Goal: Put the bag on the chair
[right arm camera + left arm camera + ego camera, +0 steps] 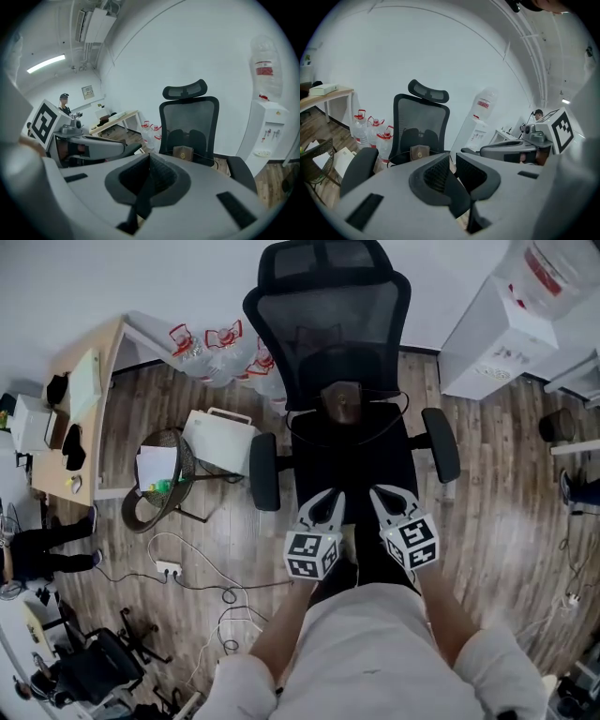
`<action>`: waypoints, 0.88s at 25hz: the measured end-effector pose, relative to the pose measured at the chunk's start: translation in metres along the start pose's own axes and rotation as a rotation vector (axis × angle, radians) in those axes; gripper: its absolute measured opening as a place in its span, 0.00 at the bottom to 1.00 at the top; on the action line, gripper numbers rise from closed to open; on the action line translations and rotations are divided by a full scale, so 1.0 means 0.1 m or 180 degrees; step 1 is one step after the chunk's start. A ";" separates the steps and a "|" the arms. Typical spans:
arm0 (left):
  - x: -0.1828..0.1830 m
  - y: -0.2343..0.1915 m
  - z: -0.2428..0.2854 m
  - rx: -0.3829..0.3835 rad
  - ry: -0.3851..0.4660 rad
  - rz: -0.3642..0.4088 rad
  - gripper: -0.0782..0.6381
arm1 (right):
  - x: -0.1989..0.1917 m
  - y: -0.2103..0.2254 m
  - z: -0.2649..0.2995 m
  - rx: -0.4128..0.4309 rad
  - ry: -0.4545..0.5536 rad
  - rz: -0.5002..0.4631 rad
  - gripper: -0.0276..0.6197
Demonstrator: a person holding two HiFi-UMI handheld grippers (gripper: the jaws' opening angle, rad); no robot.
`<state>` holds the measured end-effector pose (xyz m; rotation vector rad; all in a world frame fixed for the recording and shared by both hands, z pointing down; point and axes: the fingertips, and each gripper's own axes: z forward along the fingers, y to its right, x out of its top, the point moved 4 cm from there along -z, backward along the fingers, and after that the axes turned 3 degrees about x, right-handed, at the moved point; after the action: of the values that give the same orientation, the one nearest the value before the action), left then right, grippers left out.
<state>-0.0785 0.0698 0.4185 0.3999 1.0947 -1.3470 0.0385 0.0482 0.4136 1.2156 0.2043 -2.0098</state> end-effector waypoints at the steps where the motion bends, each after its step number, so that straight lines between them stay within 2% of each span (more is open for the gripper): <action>1: 0.00 0.02 -0.09 -0.0010 0.0035 0.0014 0.17 | 0.02 -0.08 -0.04 0.0004 0.0025 -0.0022 0.05; 11: 0.10 0.22 -0.88 -0.0120 0.0342 0.0209 0.13 | 0.11 -0.72 -0.49 0.0041 0.0279 -0.0124 0.05; 15: 0.11 0.35 -1.11 -0.0198 0.0413 0.0341 0.12 | 0.14 -0.89 -0.70 -0.0007 0.0395 -0.0152 0.05; 22: 0.12 0.52 -1.44 -0.0323 0.0521 0.0406 0.12 | 0.25 -1.11 -1.06 -0.0075 0.0607 -0.0179 0.05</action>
<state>-0.0900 0.1887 0.3215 0.5032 1.2463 -1.1567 0.0299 0.1647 0.3098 1.4010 0.3583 -1.9326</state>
